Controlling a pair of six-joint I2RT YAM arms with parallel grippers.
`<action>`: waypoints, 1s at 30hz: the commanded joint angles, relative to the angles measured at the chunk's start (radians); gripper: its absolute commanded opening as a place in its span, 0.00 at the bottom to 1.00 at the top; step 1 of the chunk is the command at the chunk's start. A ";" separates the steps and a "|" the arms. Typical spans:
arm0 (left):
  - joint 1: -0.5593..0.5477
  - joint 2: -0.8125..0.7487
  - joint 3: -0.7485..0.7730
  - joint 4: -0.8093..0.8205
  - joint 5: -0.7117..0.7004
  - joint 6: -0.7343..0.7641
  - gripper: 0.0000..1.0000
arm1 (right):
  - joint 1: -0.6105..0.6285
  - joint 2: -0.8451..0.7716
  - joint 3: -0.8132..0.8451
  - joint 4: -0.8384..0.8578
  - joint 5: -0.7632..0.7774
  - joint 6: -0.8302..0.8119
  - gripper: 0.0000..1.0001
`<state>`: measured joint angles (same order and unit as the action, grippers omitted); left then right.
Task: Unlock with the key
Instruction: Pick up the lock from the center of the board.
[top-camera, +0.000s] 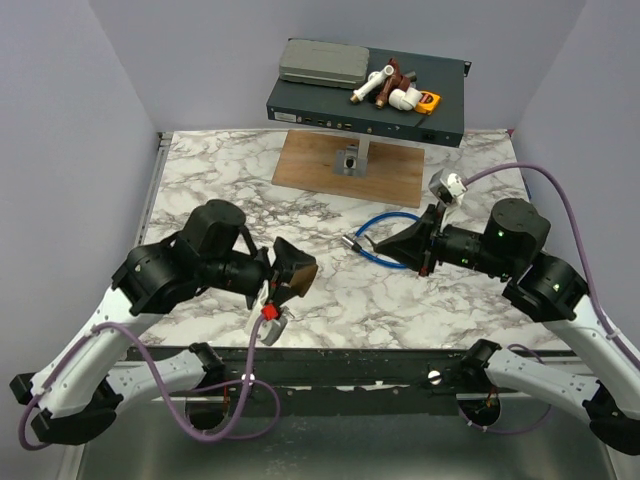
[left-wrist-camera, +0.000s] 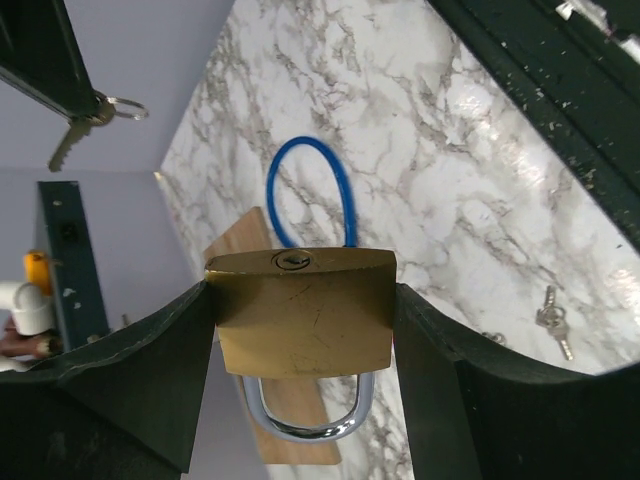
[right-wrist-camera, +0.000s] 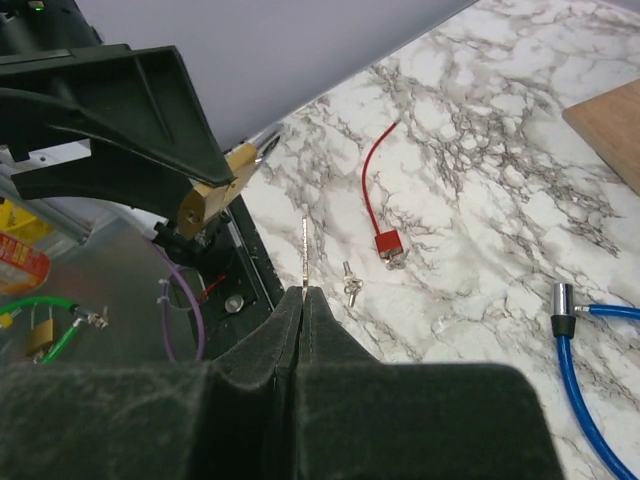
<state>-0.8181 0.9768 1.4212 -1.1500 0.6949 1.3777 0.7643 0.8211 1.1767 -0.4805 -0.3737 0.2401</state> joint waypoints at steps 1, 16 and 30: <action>-0.020 -0.163 -0.091 0.213 -0.016 0.157 0.00 | -0.002 0.017 0.037 -0.004 -0.080 -0.043 0.00; -0.113 -0.232 -0.108 0.219 -0.044 0.239 0.00 | -0.003 0.019 0.015 0.016 -0.060 -0.067 0.00; -0.111 -0.113 -0.024 0.092 -0.052 -0.077 0.00 | -0.002 0.035 0.038 -0.003 -0.034 -0.117 0.01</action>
<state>-0.9318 0.7830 1.3102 -1.0367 0.6392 1.4986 0.7643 0.8490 1.1809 -0.4805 -0.4183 0.1646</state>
